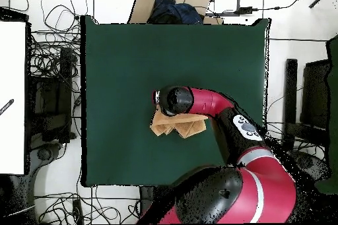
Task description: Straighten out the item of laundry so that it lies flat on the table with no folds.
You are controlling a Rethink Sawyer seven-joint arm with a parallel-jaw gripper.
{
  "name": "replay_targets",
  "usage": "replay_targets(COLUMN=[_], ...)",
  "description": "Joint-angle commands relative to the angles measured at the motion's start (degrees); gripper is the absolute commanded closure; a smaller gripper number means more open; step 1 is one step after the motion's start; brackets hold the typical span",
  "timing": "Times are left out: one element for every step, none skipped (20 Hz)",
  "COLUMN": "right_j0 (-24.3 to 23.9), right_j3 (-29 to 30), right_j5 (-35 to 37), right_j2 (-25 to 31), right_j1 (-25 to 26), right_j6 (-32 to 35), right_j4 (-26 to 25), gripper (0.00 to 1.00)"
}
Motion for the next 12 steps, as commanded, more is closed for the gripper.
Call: replay_targets(right_j0=[1.3, 1.4, 1.5, 1.6, 1.7, 1.8, 2.4, 2.7, 2.5, 2.7, 3.0, 3.2], right_j3=[2.1, 2.1, 2.2, 2.2, 2.3, 2.2, 2.1, 2.5, 2.8, 3.1, 3.6, 4.0], right_j5=[-4.6, -4.7, -4.9, -4.9, -5.0, -4.8, -4.8, -5.3, -4.9, -4.8, -4.6, -4.4], right_j2=[-0.2, -0.3, -0.4, -0.5, -0.6, -0.7, -1.2, -1.4, -1.0, -1.1, -1.4, -1.7], right_j1=[1.8, 1.7, 1.7, 1.6, 1.5, 1.5, 1.0, 0.4, 0.3, -0.1, -0.7, -1.2], right_j6=[1.5, 1.7, 1.9, 2.0, 2.2, 2.3, 2.6, 3.4, 3.5, 3.7, 4.1, 4.4], right_j4=[-5.2, -5.2, -5.3, -5.3, -5.3, -5.2, -5.4, -5.2, -4.8, -4.7, -4.6, -4.6], gripper=[1.00, 1.00, 1.00, 1.00, 1.00, 1.00, 1.00, 1.00, 1.00, 1.00, 1.00, 1.00])
